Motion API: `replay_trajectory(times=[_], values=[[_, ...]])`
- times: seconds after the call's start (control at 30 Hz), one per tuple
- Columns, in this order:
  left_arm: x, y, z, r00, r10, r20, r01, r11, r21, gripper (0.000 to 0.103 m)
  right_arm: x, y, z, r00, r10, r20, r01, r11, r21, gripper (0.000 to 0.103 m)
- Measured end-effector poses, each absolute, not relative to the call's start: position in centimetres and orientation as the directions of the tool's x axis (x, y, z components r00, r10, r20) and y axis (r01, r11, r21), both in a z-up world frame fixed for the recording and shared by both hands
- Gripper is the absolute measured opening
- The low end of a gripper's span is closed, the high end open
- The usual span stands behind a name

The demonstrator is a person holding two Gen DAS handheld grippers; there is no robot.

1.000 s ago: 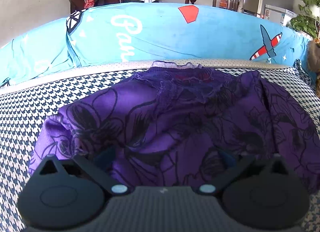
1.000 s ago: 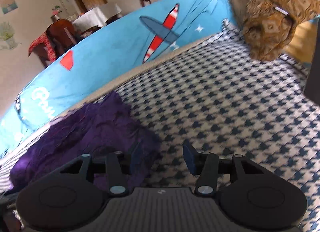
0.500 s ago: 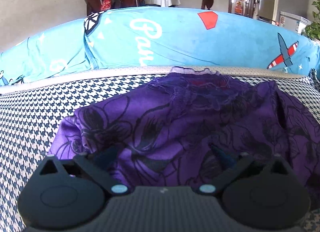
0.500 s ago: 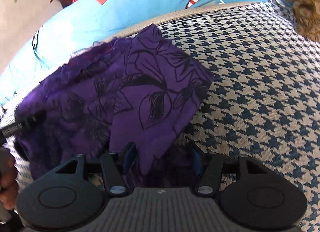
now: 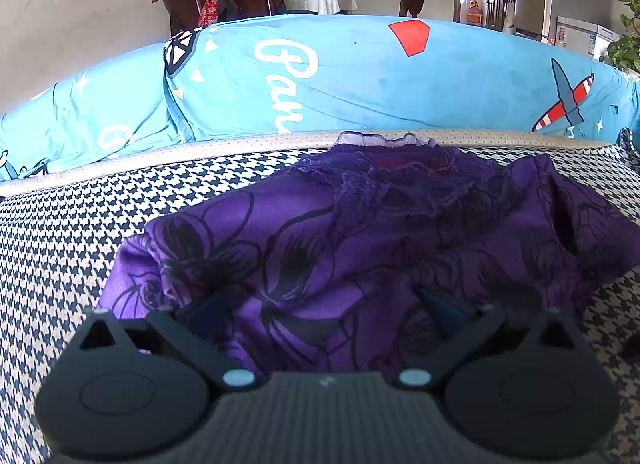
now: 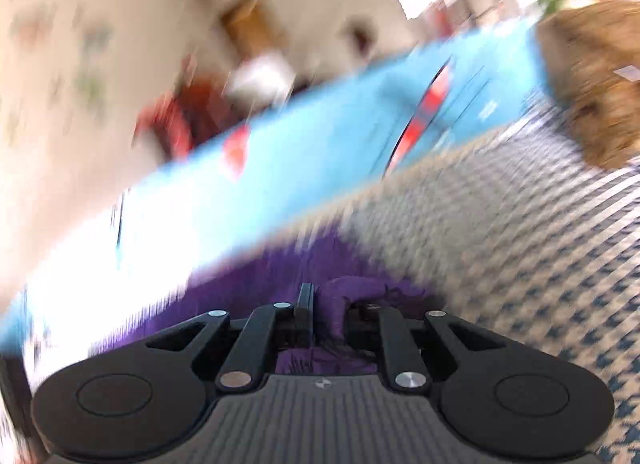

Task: Fold clothes

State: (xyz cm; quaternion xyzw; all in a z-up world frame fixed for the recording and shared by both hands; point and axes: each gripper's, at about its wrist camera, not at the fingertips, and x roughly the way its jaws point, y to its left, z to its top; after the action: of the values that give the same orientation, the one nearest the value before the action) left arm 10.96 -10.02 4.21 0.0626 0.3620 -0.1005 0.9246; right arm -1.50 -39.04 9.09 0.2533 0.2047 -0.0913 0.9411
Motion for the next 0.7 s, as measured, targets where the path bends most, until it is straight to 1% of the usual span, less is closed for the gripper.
replay_trajectory(times=[0.03,0.07,0.1,0.17,0.27,0.4,0.53,0.6,0.67,0.7], values=[[10.9,-10.0,4.2,0.717,-0.142,-0.682,0.233,0.971,0.043,0.103,-2.0,-39.9,9.5,0.910,-0.131,-0.393,0.319,0.827,0.463,0.014],[10.9,-10.0,4.2,0.717,-0.143,-0.682,0.235,0.971,0.044,0.103,-2.4,-40.6,9.8,0.902,-0.206,-0.379,0.377,0.805,0.459,0.014],[10.9,-10.0,4.2,0.717,-0.144,-0.682,0.237,0.971,0.044,0.103,-2.7,-41.0,10.0,0.880,-0.272,-0.390,0.436,0.790,0.432,0.014],[10.8,-10.1,4.2,0.716,-0.146,-0.682,0.241,0.969,0.046,0.103,-3.1,-41.8,10.3,0.823,-0.397,-0.407,0.547,0.748,0.376,0.021],[10.7,-10.3,4.1,0.717,-0.149,-0.681,0.249,0.967,0.052,0.103,-2.8,-42.4,10.0,0.750,-0.457,-0.477,0.631,0.712,0.309,0.026],[10.4,-10.6,4.1,0.724,-0.143,-0.675,0.260,0.963,0.074,0.103,-4.0,-43.7,9.8,0.714,-0.456,-0.531,0.666,0.676,0.315,0.027],[10.1,-10.7,4.0,0.719,-0.156,-0.678,0.278,0.958,0.074,0.103,-5.3,-44.9,9.8,0.730,-0.435,-0.527,0.659,0.652,0.375,0.028],[9.9,-10.8,4.0,0.708,-0.177,-0.684,0.294,0.954,0.058,0.103,-5.9,-46.3,9.6,0.739,-0.408,-0.537,0.657,0.615,0.436,0.031],[9.6,-11.1,3.8,0.691,-0.199,-0.695,0.316,0.948,0.043,0.103,-6.4,-47.8,9.1,0.750,-0.353,-0.560,0.647,0.571,0.506,0.041],[9.4,-11.4,3.6,0.681,-0.210,-0.702,0.327,0.944,0.035,0.103,-6.3,-48.2,8.7,0.743,-0.319,-0.588,0.647,0.566,0.510,0.045]])
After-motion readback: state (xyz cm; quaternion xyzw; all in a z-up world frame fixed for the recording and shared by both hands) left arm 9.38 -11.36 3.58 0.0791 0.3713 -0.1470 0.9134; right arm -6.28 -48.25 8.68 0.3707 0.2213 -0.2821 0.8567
